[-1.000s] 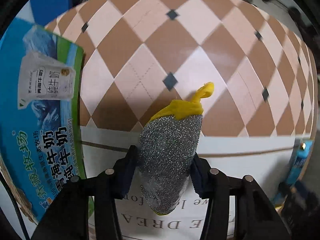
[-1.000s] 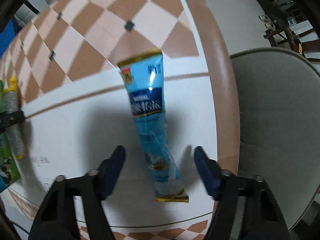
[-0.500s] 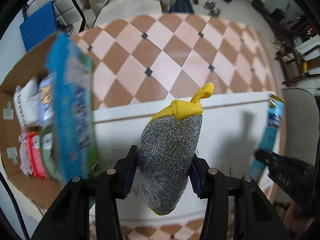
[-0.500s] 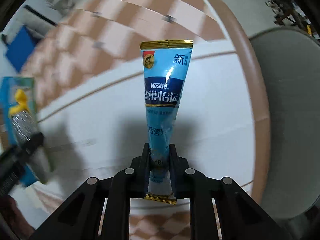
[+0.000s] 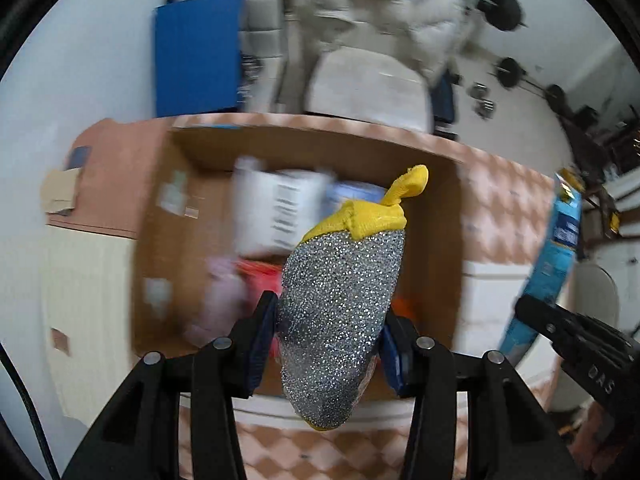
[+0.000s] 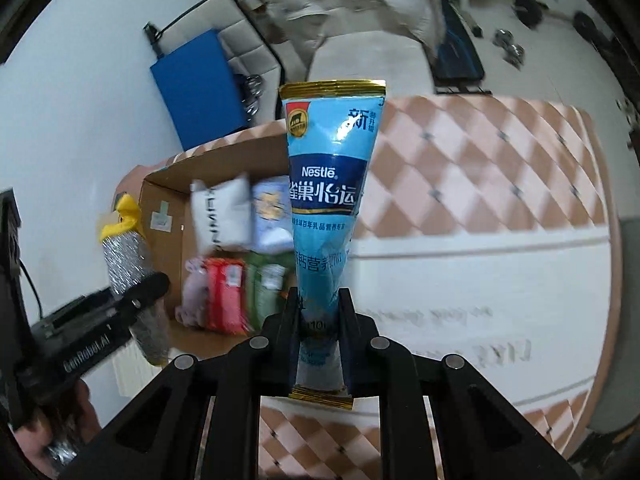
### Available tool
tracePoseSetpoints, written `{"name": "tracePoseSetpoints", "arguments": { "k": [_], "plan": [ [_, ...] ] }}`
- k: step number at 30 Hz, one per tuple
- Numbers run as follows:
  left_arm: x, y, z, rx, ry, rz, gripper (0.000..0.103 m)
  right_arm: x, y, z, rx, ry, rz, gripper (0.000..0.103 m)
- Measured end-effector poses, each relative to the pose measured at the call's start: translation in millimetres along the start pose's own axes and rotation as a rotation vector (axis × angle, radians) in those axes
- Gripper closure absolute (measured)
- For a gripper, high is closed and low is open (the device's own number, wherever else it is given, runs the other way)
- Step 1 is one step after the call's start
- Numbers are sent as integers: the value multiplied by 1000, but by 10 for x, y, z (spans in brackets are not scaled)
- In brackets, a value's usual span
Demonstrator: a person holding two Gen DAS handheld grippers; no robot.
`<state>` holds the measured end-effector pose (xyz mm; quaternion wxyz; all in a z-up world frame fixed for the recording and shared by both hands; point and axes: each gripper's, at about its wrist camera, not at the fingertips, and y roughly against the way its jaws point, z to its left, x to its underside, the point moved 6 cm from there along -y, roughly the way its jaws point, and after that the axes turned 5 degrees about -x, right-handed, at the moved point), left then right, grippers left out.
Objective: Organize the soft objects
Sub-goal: 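Lower the scrubber and tube into the box and release both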
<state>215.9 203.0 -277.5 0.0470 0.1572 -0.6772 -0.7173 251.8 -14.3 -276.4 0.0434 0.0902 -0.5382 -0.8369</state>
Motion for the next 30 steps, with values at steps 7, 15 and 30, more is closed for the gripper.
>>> {"name": "tracePoseSetpoints", "arguments": {
  "k": [7,15,30],
  "plan": [
    [-277,-674,635,-36,29,133,59,-326,-778,350,150,5,47,85],
    [-401,-1145,722,-70,-22,226,56,-477,-1279,170,259,-25,93,85],
    [-433,-1138,780,-64,-5,216,26,-477,-1180,229,292,-44,74,38]
  ]
}}
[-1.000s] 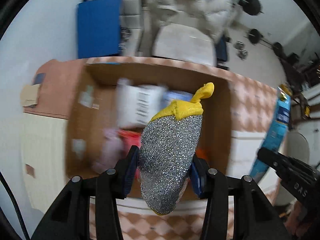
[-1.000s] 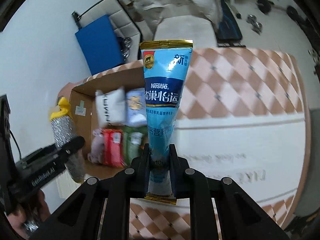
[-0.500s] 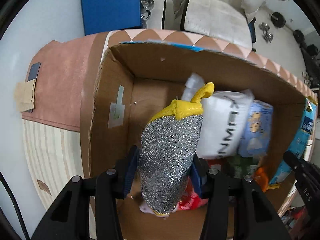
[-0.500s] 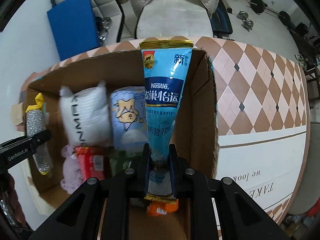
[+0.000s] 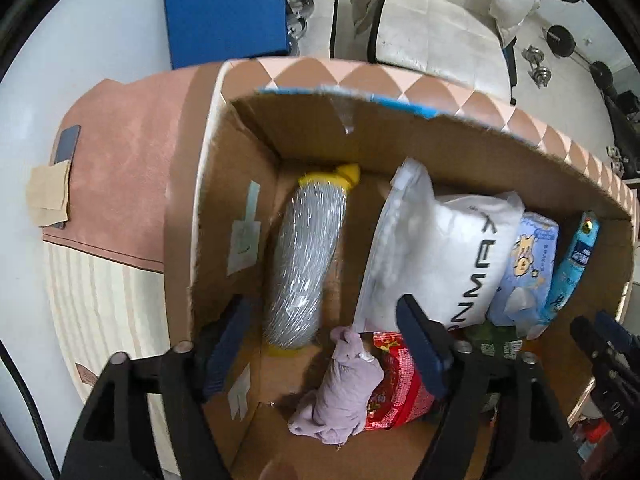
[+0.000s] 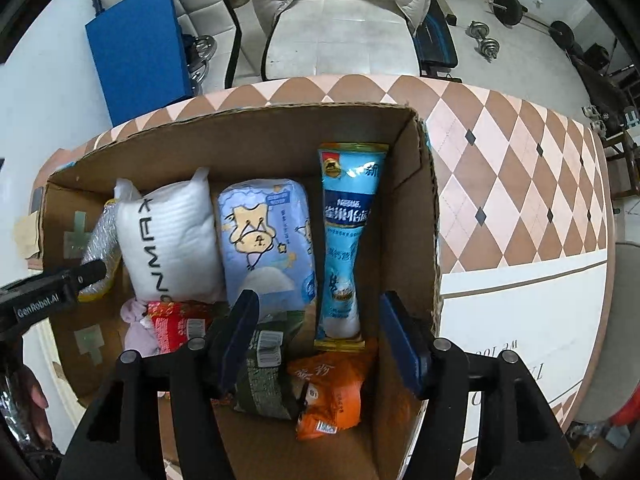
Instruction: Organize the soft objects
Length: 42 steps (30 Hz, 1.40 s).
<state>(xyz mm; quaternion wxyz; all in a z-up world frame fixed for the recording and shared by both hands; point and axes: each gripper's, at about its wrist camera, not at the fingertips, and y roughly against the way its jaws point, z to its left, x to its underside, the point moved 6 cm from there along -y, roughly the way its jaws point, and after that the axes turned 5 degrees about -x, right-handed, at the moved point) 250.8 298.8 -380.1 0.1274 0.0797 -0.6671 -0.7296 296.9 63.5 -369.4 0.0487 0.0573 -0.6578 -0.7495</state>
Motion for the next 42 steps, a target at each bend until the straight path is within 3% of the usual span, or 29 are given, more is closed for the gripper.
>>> {"name": "tracePoseSetpoints", "arguments": {
  "k": [4,6,9,15,23,32,42],
  "plan": [
    [97,145,15,-1,11,-42,24,92,62,80,6,23,-1,30],
    [175,166,32,-6,12,-67,6,155,98,128,10,35,-9,29],
    [316,212,0,-21,4,-100,4,254,121,190,16,59,-9,29],
    [514,238,-84,-26,15,-140,2,431,102,199,41,68,-13,0],
    [724,435,-109,-25,30,-185,2,582,290,110,78,45,-61,0],
    [1127,1200,-183,-46,8,-330,2,897,1126,136,66,89,-193,0],
    [1804,2112,-177,-1,24,-458,2,1597,2173,116,-4,121,-331,0]
  ]
}}
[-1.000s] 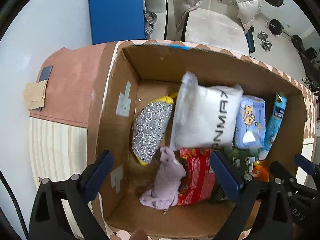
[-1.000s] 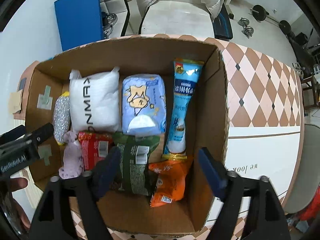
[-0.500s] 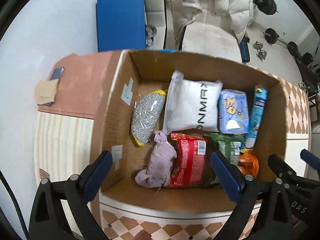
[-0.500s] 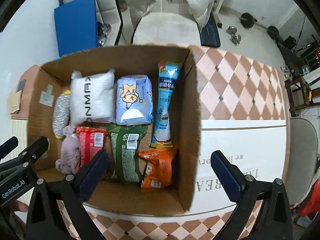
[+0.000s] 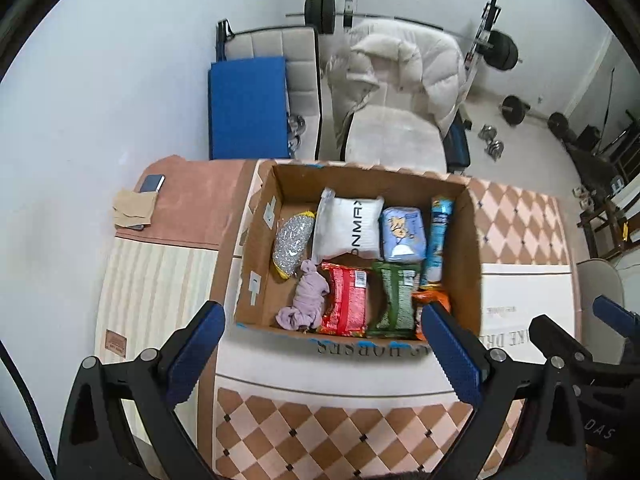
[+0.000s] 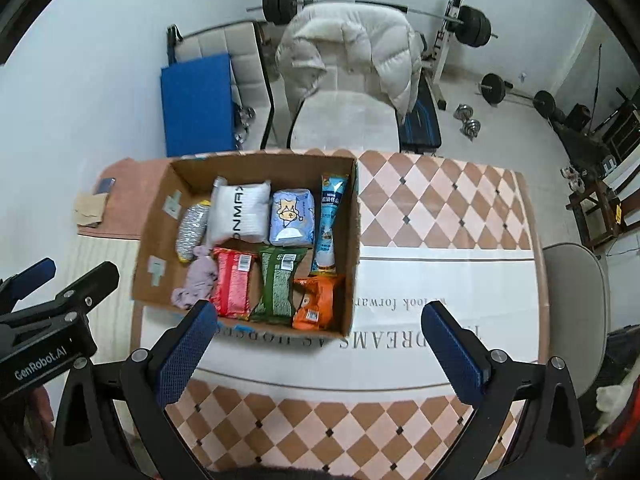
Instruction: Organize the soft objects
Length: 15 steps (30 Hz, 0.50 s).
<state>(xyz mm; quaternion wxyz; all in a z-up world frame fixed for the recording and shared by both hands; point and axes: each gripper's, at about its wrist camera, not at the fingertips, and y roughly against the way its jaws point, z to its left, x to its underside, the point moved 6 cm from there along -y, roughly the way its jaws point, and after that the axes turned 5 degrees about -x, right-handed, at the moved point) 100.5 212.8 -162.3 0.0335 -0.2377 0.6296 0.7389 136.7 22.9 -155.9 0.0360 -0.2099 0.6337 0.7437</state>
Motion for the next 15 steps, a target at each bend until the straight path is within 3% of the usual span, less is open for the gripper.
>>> {"name": "tracePoseSetpoints", "arguments": {
  "k": [10,15],
  "plan": [
    [233,828,-17,33,-1,-90,2,305,911,8,-21,11,-106,0],
    [312,1060,-25,-3,-20,-131,2,361,1241,0,-7,19,-167,0]
  ]
}}
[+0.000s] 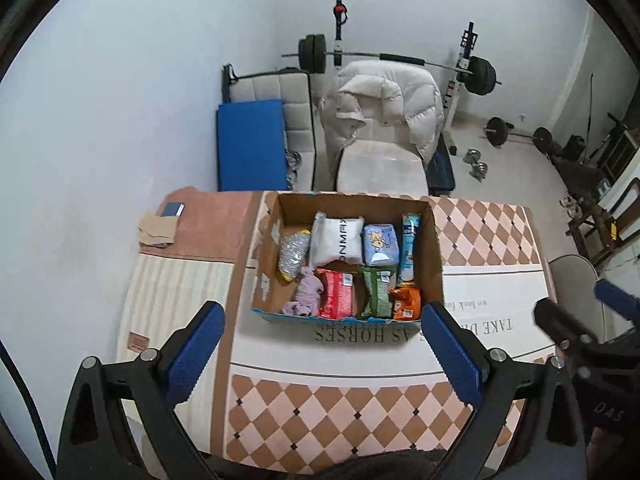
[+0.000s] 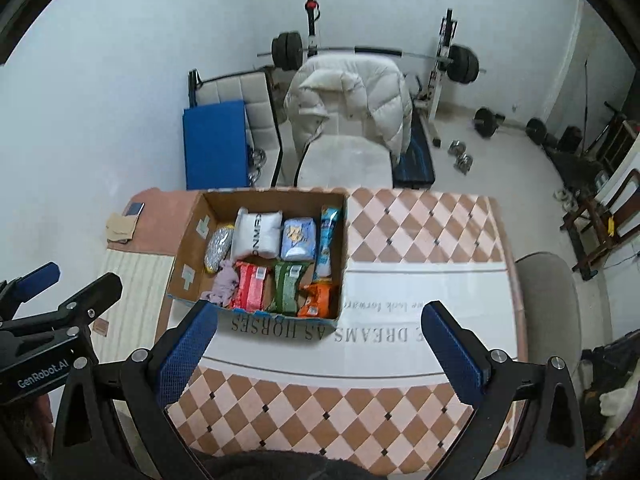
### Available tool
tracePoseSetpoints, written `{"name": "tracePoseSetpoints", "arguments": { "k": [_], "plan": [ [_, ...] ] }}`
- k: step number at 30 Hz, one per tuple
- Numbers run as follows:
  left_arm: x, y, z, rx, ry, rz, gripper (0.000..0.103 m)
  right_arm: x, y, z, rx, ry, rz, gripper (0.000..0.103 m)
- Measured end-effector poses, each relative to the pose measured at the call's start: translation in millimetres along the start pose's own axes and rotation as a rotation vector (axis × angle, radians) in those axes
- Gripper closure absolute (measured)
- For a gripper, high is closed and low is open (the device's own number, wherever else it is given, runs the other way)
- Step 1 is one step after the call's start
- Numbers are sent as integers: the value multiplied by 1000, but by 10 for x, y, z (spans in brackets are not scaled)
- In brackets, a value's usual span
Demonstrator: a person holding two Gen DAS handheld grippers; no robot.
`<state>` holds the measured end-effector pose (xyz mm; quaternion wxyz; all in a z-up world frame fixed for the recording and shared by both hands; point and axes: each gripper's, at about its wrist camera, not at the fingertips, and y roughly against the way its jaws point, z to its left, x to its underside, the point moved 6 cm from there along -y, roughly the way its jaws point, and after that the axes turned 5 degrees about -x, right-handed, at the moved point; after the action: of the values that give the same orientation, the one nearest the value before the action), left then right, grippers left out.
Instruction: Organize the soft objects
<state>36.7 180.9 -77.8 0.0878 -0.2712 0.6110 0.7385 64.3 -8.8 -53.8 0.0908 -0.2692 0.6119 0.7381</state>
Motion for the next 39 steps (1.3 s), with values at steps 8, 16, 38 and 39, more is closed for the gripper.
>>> {"name": "tracePoseSetpoints", "arguments": {
  "k": [8,16,38,39],
  "plan": [
    [108,112,-44,22,4,0,2,10,305,-29,15,12,-51,0],
    [128,136,-79,40,18,-12,2,34,297,-81,32,4,-39,0],
    [39,159,-79,22,19,-47,1,-16,253,-184,112,-11,-65,0],
    [35,160,-80,23,17,-46,1,-17,256,-183,111,-11,-66,0]
  ]
}}
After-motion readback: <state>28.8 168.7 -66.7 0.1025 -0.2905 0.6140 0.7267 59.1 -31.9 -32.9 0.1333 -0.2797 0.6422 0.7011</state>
